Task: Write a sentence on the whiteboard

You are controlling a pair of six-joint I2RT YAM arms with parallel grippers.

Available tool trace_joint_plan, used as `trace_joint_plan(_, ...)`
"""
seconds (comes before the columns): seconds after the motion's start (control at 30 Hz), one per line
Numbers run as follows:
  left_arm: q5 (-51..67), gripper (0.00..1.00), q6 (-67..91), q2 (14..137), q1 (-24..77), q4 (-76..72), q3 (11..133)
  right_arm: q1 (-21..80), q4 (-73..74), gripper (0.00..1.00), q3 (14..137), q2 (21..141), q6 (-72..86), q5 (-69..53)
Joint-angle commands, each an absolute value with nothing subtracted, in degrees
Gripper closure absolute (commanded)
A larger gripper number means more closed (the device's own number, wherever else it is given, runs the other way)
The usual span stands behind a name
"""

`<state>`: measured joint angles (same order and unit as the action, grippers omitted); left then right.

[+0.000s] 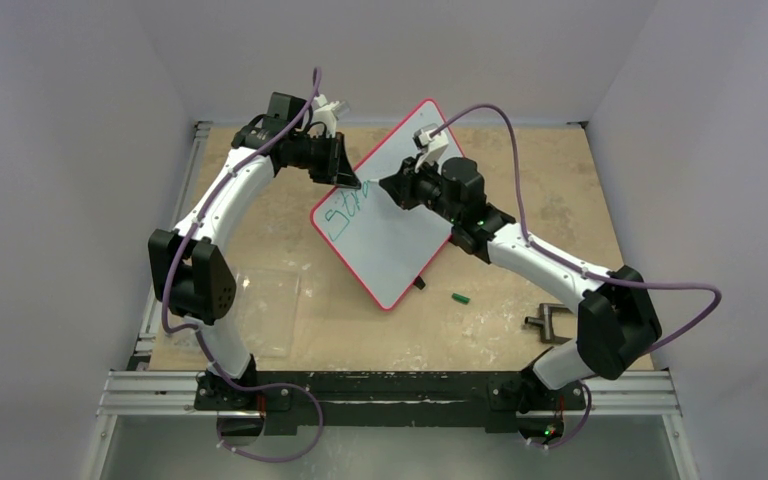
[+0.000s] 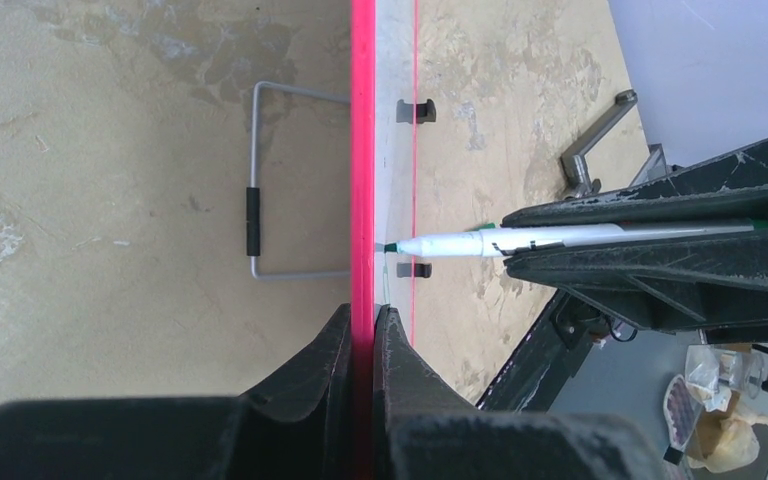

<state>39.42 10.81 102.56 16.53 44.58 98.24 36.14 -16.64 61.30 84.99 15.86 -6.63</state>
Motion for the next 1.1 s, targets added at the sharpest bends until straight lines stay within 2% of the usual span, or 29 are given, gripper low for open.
trace_joint_plan(0.0,37.44,1.0,5.91,100.82,18.19,47.44,97.24,35.43,-16.7,1.0,64.47,83.8,16.34,-4.7)
trace_joint_plan(0.47,37.53,1.0,5.88,100.55,18.17,47.45,97.28,35.05,-16.94,1.0,65.43,86.31,16.74,-5.84)
trace_joint_plan(1.07,38.04,1.0,6.06,100.55,18.19,47.32,97.35,34.98,-17.75,1.0,56.68,82.72,18.04,-6.16)
